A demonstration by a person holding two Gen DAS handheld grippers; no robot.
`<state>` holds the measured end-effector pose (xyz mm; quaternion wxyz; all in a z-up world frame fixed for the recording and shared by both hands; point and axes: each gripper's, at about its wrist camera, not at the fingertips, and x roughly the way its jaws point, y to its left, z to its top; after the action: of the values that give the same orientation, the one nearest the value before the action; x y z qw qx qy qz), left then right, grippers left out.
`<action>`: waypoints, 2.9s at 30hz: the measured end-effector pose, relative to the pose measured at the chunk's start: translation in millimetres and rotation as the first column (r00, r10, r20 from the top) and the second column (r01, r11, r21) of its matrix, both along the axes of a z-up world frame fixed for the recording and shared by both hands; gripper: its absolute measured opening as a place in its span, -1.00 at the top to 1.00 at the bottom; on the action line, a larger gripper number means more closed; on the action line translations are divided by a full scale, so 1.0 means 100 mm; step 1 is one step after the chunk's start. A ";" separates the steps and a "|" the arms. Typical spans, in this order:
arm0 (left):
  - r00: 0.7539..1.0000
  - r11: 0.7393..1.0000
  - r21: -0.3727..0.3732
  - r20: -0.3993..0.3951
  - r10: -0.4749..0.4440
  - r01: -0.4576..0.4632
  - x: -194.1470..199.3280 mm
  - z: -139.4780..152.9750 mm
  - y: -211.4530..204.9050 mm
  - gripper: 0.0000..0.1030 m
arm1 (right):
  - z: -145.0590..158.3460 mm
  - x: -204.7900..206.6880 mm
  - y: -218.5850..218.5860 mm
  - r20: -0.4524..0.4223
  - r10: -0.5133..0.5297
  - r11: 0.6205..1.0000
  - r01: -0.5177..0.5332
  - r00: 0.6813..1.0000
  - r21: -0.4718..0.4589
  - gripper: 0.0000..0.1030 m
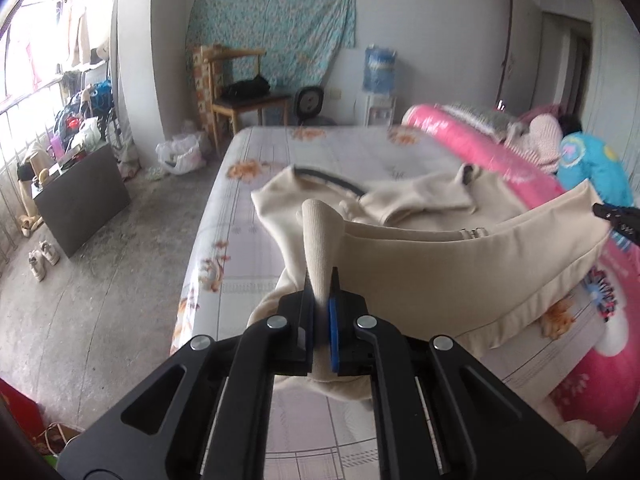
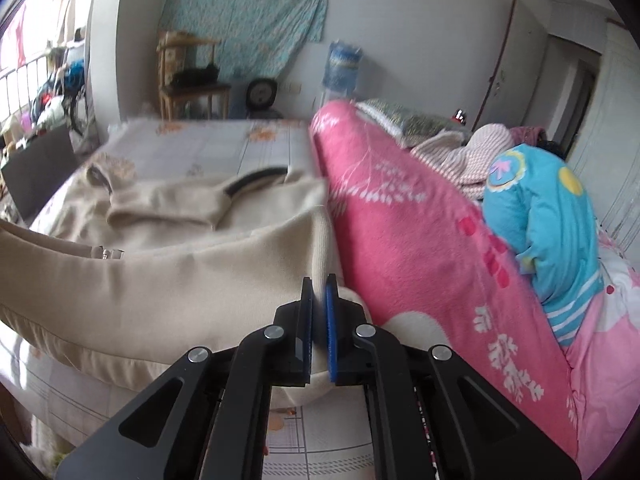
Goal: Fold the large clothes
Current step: 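Lift and fold the hem over the jacket with both tools, then open both tools to release the folded jacket and pull back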
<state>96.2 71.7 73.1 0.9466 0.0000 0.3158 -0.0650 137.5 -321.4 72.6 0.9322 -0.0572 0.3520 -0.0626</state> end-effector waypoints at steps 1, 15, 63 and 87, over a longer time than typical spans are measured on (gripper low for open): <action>1.000 1.000 -0.007 0.019 -0.004 0.004 -0.01 0.08 0.01 0.90 | 0.06 0.00 -0.02 0.017 -0.003 1.000 0.003 1.000 0.014 0.89; 0.999 1.000 -0.005 -0.030 -0.010 0.010 2.04 0.17 0.22 0.81 | 0.32 1.85 -0.17 0.082 0.064 0.992 -0.073 0.995 0.107 0.88; 0.952 0.998 -0.051 -0.307 0.010 -0.026 1.30 -1.01 -0.32 -0.07 | -0.96 1.17 0.98 -0.251 0.255 0.961 -0.215 0.934 0.176 -0.06; 0.955 0.994 -0.021 -0.279 0.098 -0.109 1.11 -1.01 -0.05 -0.39 | -0.92 0.88 0.50 -0.232 0.110 0.978 -0.064 0.966 0.197 -0.12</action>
<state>207.3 66.8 -27.9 0.8949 -0.0428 0.4437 -0.0204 226.0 -271.8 -19.6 0.8854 0.0083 0.4644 0.0194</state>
